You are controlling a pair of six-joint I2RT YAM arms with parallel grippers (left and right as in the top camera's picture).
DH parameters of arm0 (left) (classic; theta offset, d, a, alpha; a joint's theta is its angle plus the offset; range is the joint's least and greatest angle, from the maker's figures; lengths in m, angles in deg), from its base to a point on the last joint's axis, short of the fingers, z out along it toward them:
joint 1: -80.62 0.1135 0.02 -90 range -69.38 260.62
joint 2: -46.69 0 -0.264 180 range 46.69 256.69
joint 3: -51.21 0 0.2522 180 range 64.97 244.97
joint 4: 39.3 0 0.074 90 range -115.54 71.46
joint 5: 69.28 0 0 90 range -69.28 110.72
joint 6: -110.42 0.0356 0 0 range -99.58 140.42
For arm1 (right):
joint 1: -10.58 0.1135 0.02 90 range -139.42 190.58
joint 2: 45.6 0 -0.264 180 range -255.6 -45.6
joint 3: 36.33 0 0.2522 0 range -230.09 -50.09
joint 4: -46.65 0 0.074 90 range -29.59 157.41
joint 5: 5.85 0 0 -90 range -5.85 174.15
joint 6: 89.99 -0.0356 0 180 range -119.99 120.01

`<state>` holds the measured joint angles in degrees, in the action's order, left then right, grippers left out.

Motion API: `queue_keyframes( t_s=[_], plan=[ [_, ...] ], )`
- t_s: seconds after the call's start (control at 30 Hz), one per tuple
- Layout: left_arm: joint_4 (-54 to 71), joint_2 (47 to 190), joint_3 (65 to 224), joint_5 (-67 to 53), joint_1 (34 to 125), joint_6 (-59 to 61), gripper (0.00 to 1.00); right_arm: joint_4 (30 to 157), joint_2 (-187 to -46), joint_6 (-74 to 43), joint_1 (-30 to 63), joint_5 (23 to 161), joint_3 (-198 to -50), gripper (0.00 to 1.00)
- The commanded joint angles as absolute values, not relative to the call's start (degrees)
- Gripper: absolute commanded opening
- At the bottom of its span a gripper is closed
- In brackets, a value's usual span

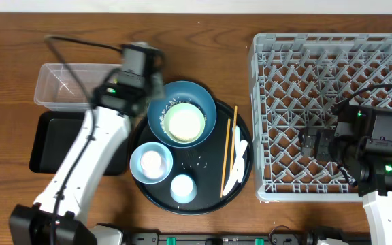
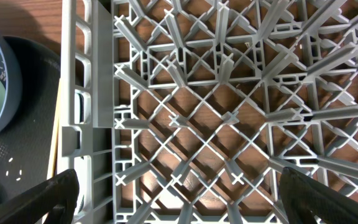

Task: Sort waste into correct bins and load items into the dishwasher rack
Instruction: 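Place the tissue into the clear plastic bin with left gripper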

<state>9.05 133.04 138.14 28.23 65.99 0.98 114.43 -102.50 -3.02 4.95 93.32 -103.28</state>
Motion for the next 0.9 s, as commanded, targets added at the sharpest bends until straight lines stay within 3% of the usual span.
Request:
queue_keyframes(
  t_s=[0.0, 0.2, 0.23, 0.3, 0.4, 0.87],
  plan=[
    [9.05, 132.86, 138.42, 28.90, 71.21, 1.26, 0.06, 114.43, -102.35, -3.61, 5.35, 93.40, -104.35, 0.99],
    [9.10, 133.93, 138.23, 28.90, 76.98, 0.01, 0.07, 114.43, -102.35, -3.63, 5.35, 93.40, -104.32, 0.99],
    [9.10, 134.04, 138.23, 28.90, 77.42, 0.01, 0.12, 114.45, -102.35, -3.61, 5.35, 93.40, -104.32, 0.99],
    [9.10, 134.37, 138.23, 28.90, 77.99, 0.01, 0.32, 114.50, -102.35, -3.61, 5.35, 93.40, -104.32, 0.99],
    [9.08, 134.48, 138.23, 28.90, 78.25, 0.04, 0.45, 114.91, -102.35, -3.61, 5.35, 93.40, -104.35, 0.99],
    [16.92, 134.46, 138.23, 21.28, 77.96, 0.04, 0.45, 115.09, -102.35, -3.61, 5.35, 93.40, -104.32, 0.99]
  ],
)
